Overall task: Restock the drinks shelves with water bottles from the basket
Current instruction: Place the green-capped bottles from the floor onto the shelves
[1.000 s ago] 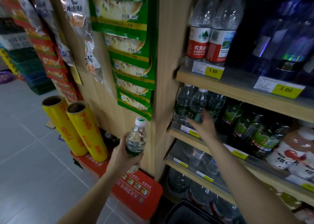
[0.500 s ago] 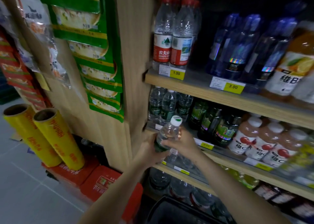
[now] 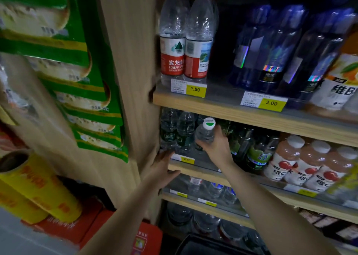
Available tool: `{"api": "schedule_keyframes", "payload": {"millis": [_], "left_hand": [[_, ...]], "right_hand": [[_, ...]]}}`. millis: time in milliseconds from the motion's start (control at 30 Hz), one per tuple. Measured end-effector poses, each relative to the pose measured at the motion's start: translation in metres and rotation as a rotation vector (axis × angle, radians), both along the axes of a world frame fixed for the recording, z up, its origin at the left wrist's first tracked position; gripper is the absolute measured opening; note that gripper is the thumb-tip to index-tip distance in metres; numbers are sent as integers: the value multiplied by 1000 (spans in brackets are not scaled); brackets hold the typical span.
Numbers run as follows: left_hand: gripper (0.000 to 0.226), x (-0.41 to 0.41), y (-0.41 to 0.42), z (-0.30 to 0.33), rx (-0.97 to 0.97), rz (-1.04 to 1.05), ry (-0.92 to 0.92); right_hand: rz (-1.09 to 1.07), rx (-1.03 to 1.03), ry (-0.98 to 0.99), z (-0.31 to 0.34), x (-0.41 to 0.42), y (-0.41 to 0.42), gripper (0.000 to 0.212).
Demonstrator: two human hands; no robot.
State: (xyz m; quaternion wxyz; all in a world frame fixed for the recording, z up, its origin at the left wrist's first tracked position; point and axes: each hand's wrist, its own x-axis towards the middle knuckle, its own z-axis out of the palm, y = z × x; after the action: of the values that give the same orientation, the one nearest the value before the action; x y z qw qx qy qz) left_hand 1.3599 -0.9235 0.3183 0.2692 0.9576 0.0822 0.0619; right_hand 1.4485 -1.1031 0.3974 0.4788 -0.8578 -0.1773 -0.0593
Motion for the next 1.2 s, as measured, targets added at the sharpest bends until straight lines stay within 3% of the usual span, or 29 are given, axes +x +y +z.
{"api": "schedule_keyframes", "payload": {"millis": [167,333,533,767,967,1200], "left_hand": [[86,16,9,-18,49,-103,116],[89,26,6,-26,165,-140,258],[93,21,6,-31,152,-147,249],[77,30,-1,-21,323,-95,119],[70,39,-7,-23,345,-167,200],[64,36,-4,-22,329,-167,159]], "right_hand": [[-152,-3,108,-9,33,14,76],[-147,-117,143,-18,46,21,77],[-177,-205,146,-21,42,19,74],[-194,-63,213,-23,30,21,72],[-184,-100,293,-45,32,18,68],[-175,-112,360,-48,22,15,85]]}}
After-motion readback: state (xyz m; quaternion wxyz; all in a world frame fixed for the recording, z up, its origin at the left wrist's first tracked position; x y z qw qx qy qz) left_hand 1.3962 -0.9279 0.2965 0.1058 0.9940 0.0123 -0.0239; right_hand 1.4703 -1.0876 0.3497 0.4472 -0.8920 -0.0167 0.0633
